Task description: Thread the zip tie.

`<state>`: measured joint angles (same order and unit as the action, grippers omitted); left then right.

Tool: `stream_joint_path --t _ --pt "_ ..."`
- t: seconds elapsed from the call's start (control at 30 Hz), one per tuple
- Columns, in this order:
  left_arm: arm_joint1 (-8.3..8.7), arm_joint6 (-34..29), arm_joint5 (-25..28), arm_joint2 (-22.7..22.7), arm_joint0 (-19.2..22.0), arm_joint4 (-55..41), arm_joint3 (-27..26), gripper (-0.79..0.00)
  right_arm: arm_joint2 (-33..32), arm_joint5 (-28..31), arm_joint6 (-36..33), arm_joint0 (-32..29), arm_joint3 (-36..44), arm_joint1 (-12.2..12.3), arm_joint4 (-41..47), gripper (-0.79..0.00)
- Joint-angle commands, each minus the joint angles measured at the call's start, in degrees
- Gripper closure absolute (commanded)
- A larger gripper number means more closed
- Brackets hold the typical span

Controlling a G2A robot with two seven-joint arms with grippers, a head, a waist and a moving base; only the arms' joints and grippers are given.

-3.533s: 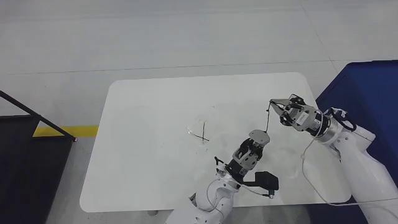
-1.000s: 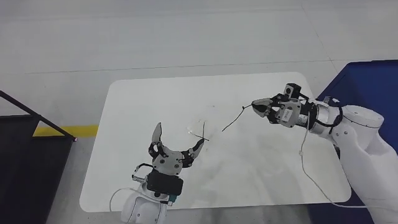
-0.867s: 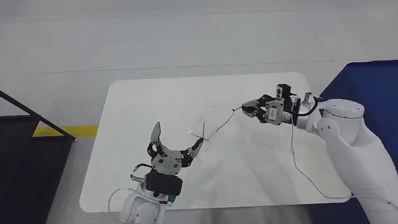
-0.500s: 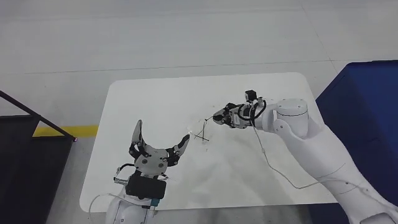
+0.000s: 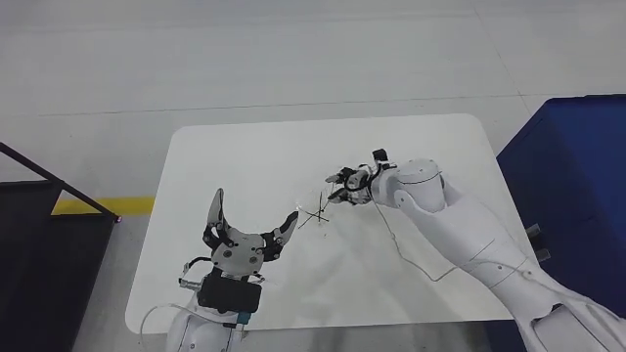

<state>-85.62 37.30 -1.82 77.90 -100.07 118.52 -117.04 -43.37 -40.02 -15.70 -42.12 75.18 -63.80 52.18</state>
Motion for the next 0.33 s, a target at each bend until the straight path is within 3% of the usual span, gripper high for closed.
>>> stream_joint_path --t 0.0,0.07,0.17,0.3 --pt "0.0 0.0 0.0 0.0 0.0 0.0 0.0 -0.785 -2.29 0.54 -2.53 -1.1 1.4 0.35 2.72 -0.785" --pt "0.0 0.0 0.0 0.0 0.0 0.0 0.0 -0.785 -5.67 1.48 -7.04 -2.73 3.28 1.02 6.52 -0.785" --pt "0.0 0.0 0.0 0.0 0.0 0.0 0.0 -0.785 -12.62 7.34 -10.62 -6.61 6.91 2.64 7.77 -0.785" --pt "0.0 0.0 0.0 0.0 0.0 0.0 0.0 -0.785 -24.2 22.13 -10.72 -15.23 12.81 4.83 6.28 -0.785"
